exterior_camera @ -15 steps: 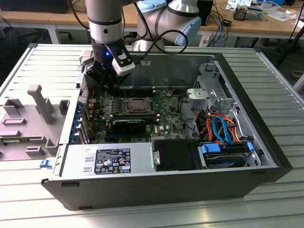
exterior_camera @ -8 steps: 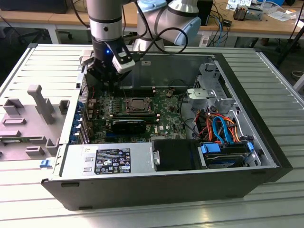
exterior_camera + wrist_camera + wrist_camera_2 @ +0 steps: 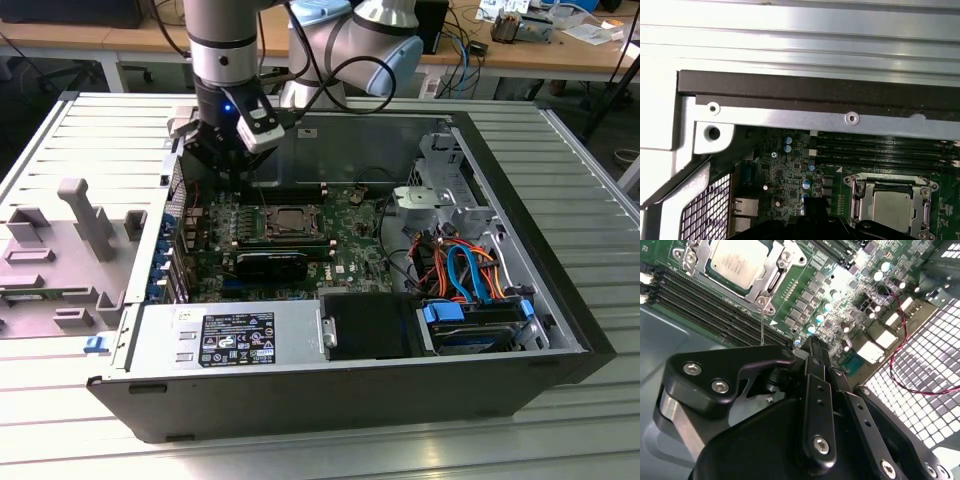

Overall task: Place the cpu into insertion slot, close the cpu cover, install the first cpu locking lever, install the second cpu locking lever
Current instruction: 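Install the first cpu locking lever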

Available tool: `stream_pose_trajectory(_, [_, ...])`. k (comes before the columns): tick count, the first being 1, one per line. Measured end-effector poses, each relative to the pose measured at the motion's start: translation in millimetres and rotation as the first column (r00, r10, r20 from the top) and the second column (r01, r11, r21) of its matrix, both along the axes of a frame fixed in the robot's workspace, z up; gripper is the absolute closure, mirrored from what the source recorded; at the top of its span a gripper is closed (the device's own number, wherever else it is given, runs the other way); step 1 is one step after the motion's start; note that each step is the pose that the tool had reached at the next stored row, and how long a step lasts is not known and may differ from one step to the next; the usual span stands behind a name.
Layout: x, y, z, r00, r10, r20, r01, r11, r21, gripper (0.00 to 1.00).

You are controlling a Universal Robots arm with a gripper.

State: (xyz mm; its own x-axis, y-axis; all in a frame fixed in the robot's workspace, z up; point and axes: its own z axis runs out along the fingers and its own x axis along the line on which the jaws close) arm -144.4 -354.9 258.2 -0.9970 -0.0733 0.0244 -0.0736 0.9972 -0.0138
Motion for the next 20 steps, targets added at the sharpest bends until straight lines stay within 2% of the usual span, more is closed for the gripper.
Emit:
stream_pose_trajectory(3, [1.4, 1.4, -0.7, 1.0000, 0.000, -0.0004, 0.000, 1.0000, 0.0034, 0.89])
stream_pose_trajectory(6, [2.8, 1.6, -0.9, 1.0000, 0.000, -0.0006, 0.000, 0.9998, 0.0178, 0.89])
stream_pose_trajectory(10, [5.3, 1.7, -0.9, 1.0000, 0.001, -0.0008, -0.001, 0.9998, 0.0184, 0.89])
stream_pose_trajectory(20, [19.9, 2.2, -0.9, 1.0000, 0.005, -0.0023, -0.005, 0.9998, 0.0184, 0.89])
